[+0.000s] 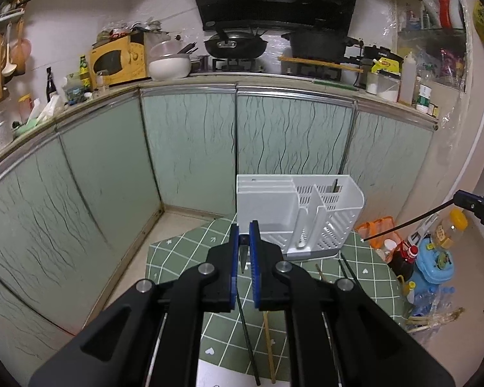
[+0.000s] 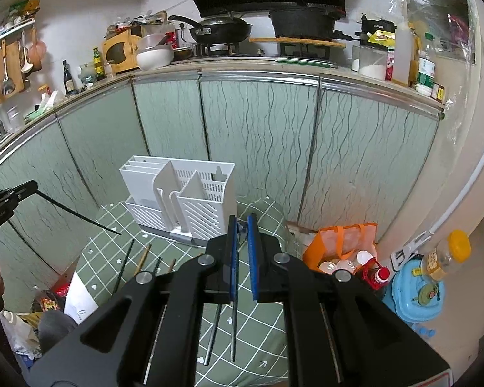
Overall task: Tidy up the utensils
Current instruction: 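Carry the black chopstick with the right tool toward the white utensil holder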
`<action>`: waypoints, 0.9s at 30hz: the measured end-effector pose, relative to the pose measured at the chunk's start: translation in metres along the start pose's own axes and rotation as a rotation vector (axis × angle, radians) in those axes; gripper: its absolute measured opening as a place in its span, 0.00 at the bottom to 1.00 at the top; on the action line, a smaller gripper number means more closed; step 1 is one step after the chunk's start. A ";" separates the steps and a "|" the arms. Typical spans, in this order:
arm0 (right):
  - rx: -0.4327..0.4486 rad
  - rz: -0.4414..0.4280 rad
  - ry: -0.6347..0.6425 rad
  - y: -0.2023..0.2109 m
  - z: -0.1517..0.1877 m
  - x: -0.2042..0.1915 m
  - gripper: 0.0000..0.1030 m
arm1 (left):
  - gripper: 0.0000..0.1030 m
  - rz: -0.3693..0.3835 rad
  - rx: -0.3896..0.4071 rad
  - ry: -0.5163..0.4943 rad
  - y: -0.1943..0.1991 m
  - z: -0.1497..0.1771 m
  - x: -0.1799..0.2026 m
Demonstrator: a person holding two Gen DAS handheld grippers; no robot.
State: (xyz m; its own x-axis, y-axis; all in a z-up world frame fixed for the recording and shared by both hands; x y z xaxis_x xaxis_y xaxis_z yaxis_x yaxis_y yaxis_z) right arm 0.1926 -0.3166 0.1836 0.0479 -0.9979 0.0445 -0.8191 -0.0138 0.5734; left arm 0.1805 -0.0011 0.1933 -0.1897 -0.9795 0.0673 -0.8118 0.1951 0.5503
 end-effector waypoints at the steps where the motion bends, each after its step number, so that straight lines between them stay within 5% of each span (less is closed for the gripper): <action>1: -0.001 -0.001 0.000 0.001 -0.003 0.001 0.06 | 0.08 0.006 -0.001 -0.003 0.000 -0.003 0.001; 27: 0.072 -0.045 0.012 0.042 -0.103 0.000 0.06 | 0.08 0.128 0.066 -0.041 0.015 -0.113 0.040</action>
Point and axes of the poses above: each gripper's, at about its wrist camera, not at the fingertips, and y roughly against the way its jaws point, x to its right, z to its underside, the point moved 3 cm from there along -y, roughly the way its jaws point, and after that the axes turned 7 degrees about z, right-handed, at the moved point
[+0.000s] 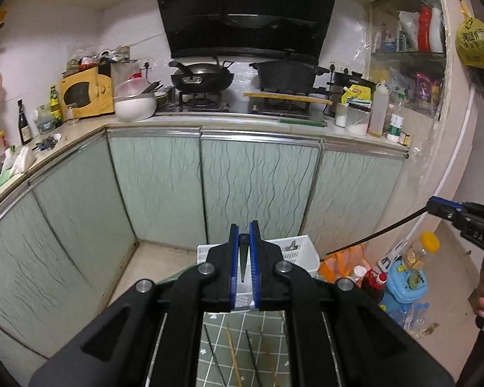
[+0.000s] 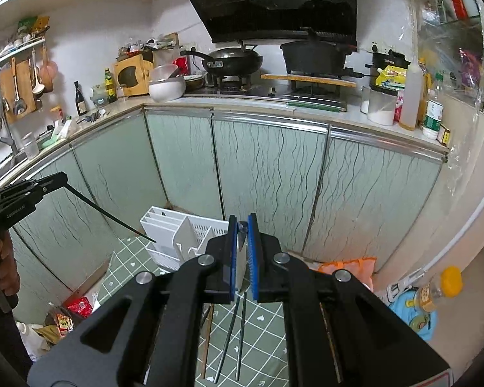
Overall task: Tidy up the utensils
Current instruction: 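Carry the black chopstick with the right tool toward the white utensil holder, then lower the black chopstick into the white holder and open the right tool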
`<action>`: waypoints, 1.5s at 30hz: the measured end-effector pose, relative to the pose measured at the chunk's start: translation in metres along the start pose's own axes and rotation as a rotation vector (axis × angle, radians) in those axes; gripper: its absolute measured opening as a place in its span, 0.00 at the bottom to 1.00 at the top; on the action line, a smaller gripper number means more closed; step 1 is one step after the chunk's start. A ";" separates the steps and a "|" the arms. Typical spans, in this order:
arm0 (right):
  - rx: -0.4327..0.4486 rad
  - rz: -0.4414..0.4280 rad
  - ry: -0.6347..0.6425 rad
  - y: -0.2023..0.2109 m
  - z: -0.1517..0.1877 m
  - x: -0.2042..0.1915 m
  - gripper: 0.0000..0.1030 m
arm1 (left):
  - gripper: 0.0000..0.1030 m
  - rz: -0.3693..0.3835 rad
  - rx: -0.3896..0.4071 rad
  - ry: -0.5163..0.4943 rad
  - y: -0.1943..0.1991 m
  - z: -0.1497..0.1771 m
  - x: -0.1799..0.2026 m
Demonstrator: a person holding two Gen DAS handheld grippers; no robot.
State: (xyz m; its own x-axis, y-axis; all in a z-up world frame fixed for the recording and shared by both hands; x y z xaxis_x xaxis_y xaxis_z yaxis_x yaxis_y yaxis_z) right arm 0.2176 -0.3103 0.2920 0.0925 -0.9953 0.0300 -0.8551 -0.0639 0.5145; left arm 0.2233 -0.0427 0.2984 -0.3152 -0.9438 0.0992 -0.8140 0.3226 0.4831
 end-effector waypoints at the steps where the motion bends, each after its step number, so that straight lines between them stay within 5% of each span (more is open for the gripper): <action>1: 0.001 -0.003 -0.002 -0.002 -0.004 0.000 0.06 | 0.08 0.003 0.000 -0.005 -0.001 -0.003 0.002; 24: -0.074 -0.062 0.012 -0.079 -0.017 -0.021 0.06 | 0.07 0.105 -0.061 -0.077 -0.083 -0.035 0.055; 45: -0.146 -0.055 0.002 -0.138 0.030 -0.028 0.06 | 0.07 0.105 -0.166 -0.084 -0.162 0.015 0.067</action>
Point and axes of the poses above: each gripper's, at about its wrist camera, not at the fingertips, and y roughly against the way its jaws point, x to its right, z to its underside, the point moved 3 cm from there along -y, roughly the way its jaws point, and after that the axes turned 7 degrees about z, right-handed, at the moved point
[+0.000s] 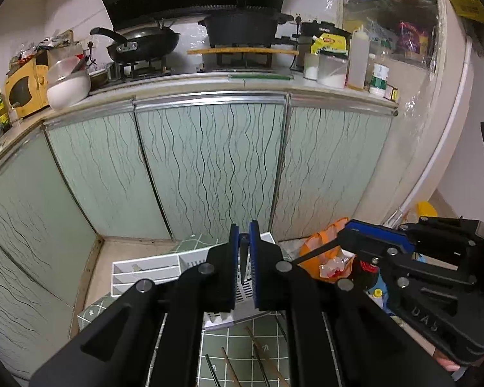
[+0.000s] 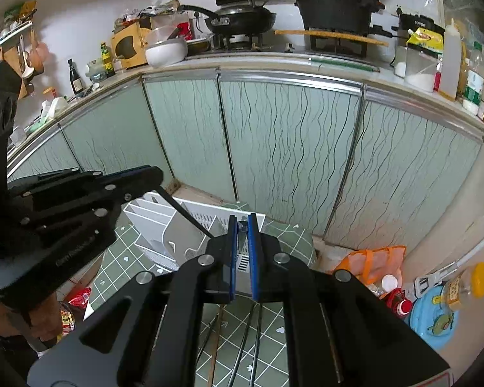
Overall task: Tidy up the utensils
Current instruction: 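Lower the black chopstick into the white holder and open the right tool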
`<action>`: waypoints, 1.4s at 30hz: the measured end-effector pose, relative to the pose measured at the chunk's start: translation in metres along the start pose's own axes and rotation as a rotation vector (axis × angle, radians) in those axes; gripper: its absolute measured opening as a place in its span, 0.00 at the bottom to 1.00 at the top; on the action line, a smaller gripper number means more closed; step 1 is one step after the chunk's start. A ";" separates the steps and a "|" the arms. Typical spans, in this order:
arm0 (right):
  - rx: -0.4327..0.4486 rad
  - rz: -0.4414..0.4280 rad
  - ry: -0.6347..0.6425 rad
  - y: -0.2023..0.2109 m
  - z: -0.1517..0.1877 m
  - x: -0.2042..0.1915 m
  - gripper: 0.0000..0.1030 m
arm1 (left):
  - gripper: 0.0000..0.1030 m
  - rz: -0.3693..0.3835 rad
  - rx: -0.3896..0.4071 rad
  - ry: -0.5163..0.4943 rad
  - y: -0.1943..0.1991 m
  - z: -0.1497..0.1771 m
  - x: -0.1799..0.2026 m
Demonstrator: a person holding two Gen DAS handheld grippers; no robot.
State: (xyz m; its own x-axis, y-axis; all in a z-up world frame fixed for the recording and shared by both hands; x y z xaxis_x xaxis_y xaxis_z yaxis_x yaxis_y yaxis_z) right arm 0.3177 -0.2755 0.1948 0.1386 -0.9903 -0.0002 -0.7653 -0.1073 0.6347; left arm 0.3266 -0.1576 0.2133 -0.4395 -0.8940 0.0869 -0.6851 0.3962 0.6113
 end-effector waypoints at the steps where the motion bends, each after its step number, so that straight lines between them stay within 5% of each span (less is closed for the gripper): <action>1: -0.004 0.003 0.001 -0.004 0.003 0.000 0.06 | 0.07 -0.003 -0.002 -0.001 -0.002 0.002 0.000; 20: -0.048 0.011 0.012 -0.036 0.023 0.000 0.07 | 0.11 -0.011 -0.027 0.020 -0.023 0.026 -0.013; 22: -0.042 0.020 0.016 -0.034 0.023 0.000 0.20 | 0.39 -0.027 -0.020 0.013 -0.020 0.025 -0.014; 23: -0.031 0.031 0.009 -0.031 0.023 0.002 0.28 | 0.75 -0.031 -0.012 0.009 -0.017 0.025 -0.014; 24: -0.024 0.050 0.001 -0.029 0.023 0.005 0.34 | 0.89 -0.060 0.010 0.006 -0.012 0.024 -0.016; 27: -0.009 0.039 -0.014 -0.021 0.027 0.011 0.61 | 0.91 -0.053 0.053 0.007 0.003 0.025 -0.021; 29: 0.000 0.045 -0.002 -0.017 0.031 0.011 0.65 | 0.94 -0.058 0.052 0.012 0.008 0.026 -0.025; 32: 0.006 0.042 0.013 -0.010 0.037 0.010 0.87 | 0.96 -0.047 0.046 0.011 0.014 0.028 -0.028; 42: 0.032 0.038 0.050 0.010 0.057 0.013 0.92 | 0.96 -0.018 0.043 0.029 0.037 0.053 -0.047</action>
Point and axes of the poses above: each gripper's, at about its wrist camera, not at the fingertips, and y roughly against the way its jaws point, x to its right, z to its underside, the point moved 3 cm from there along -y, roughly the way its jaws point, and after that the axes turned 7 degrees about z, right-handed, at the moved point
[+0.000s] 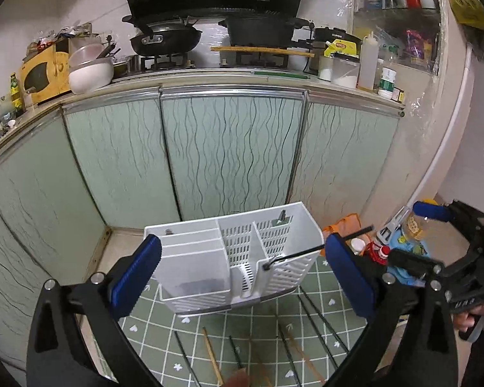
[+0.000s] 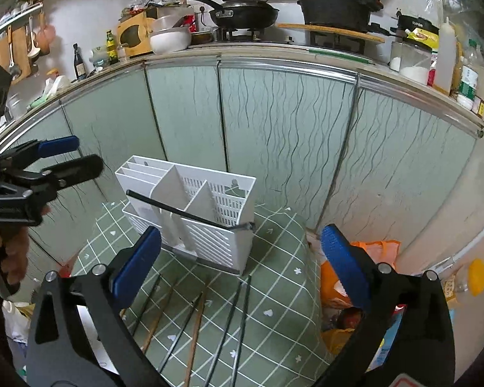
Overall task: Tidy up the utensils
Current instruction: 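Lower the black chopstick into the white holder and open the right tool, then move the right tool back over the remaining chopsticks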
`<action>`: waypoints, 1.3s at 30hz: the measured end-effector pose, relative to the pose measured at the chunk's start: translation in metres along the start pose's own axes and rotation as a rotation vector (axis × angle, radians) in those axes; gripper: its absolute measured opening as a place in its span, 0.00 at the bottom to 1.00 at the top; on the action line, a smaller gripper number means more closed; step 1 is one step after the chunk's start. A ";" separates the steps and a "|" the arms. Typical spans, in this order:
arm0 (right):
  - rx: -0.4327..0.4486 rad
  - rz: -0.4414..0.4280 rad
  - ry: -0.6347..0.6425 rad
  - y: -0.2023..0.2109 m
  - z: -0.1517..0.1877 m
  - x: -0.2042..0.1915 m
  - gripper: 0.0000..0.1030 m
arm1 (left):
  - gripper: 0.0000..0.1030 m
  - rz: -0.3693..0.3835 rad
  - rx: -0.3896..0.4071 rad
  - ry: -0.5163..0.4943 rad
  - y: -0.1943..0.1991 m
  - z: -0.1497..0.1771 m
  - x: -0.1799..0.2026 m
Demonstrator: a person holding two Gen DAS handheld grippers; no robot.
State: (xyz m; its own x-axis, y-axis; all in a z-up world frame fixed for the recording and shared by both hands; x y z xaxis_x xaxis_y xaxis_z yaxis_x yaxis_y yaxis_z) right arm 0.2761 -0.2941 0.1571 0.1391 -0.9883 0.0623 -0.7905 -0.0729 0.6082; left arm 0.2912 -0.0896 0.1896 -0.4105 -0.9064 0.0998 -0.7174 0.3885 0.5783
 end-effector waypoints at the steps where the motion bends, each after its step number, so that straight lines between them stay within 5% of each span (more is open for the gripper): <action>1: 0.002 -0.002 -0.003 0.001 0.000 0.002 0.92 | 0.96 0.002 0.002 -0.002 0.002 0.002 -0.001; 18: -0.004 0.031 -0.005 0.012 0.059 0.014 0.92 | 0.96 -0.070 0.038 -0.021 0.046 0.058 -0.014; 39: -0.036 0.038 -0.006 0.001 0.129 0.010 0.92 | 0.96 -0.085 -0.008 0.006 0.048 0.152 -0.041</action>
State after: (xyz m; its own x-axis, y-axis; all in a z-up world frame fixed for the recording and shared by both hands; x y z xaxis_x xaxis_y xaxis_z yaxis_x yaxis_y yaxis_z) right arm 0.2002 -0.3213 0.0562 0.1061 -0.9911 0.0809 -0.7729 -0.0309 0.6338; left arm 0.1880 -0.0088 0.0896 -0.3452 -0.9369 0.0551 -0.7450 0.3092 0.5911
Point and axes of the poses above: each gripper's, at about its wrist camera, not at the fingertips, and y roughly against the way its jaws point, x to its right, z to its underside, the point moved 3 cm from there along -y, roughly the way its jaws point, and after that the axes turned 7 degrees about z, right-handed, at the moved point
